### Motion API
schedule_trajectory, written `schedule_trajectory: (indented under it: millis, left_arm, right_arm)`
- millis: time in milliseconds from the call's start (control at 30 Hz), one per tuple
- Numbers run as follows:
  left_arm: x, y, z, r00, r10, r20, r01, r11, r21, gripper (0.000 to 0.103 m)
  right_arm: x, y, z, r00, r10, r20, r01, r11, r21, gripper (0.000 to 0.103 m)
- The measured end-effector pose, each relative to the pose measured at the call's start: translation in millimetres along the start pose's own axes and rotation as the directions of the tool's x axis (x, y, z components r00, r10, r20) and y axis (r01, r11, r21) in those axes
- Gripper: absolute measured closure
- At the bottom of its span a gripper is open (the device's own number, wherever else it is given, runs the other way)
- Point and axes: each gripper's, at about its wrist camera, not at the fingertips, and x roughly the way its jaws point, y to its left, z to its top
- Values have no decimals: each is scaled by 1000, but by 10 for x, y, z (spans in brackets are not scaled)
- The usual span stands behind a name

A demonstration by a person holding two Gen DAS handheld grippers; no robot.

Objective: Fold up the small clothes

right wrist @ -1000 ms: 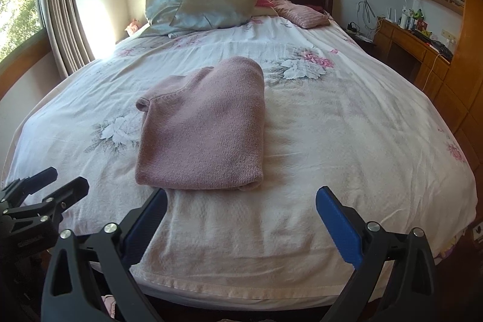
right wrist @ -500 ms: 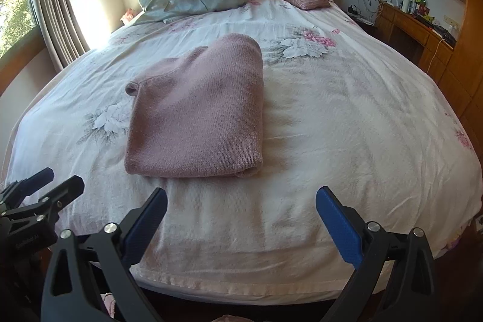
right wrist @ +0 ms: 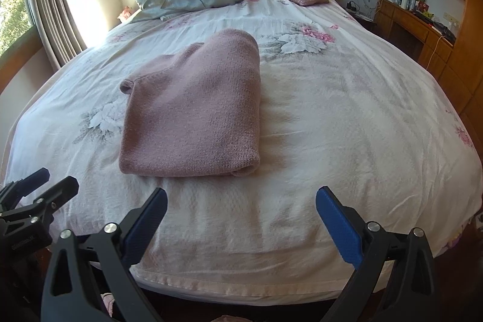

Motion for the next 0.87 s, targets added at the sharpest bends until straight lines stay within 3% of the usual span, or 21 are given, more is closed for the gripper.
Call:
schedule_trajectory:
  millis: [867]
  left_arm:
    - [13, 11, -11, 1000, 3, -5, -3, 1000, 1, 11]
  right_arm:
    - [64, -42, -12, 1000, -9, -10, 9, 1000, 11, 4]
